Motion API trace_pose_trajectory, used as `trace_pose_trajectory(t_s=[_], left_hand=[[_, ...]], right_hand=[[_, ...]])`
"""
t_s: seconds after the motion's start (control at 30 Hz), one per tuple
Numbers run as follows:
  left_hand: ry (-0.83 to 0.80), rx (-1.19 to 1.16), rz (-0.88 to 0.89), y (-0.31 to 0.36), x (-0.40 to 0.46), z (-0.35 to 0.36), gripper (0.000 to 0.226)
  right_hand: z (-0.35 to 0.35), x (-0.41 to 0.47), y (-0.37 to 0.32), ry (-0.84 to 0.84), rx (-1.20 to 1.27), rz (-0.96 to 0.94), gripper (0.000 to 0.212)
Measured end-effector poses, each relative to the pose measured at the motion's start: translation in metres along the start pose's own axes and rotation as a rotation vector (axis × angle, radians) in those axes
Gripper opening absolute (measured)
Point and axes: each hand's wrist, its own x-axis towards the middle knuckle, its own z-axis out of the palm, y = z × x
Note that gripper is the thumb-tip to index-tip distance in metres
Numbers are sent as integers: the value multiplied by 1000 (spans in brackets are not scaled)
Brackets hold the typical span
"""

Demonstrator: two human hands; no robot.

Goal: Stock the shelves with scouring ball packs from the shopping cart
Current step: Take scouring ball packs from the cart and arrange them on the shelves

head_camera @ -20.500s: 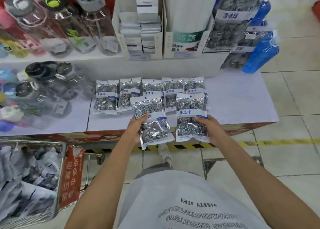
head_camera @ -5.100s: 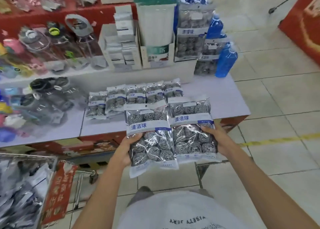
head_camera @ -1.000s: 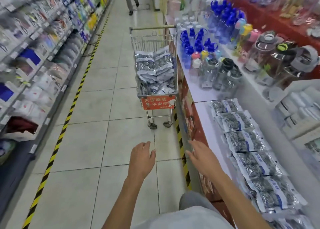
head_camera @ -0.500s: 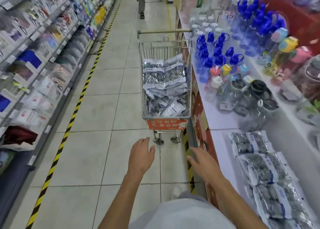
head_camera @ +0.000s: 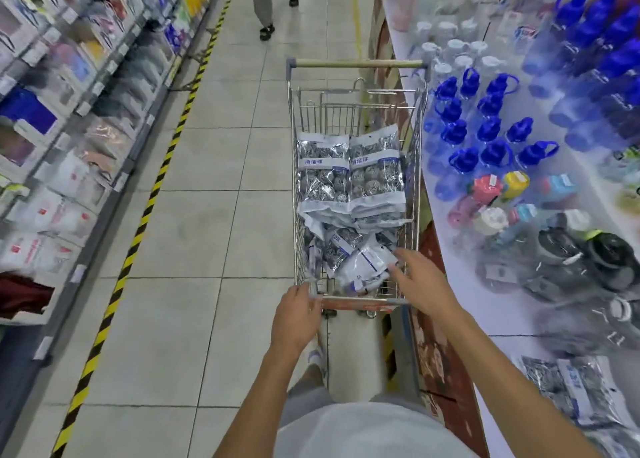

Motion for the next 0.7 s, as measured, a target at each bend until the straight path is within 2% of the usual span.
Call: trace_pose_trajectory(t_s=[0.27,0.5,0.7], left_hand=[[-126,-9,22,13,158,-47,43],[-153,-15,75,54,287,-59,45],[-182,136,47,65,373,-42,60]], right_hand=[[-3,126,-11,8,265,258,47],[-21,237,7,60,290,356,55],[-34,331,33,97,305,447,61]])
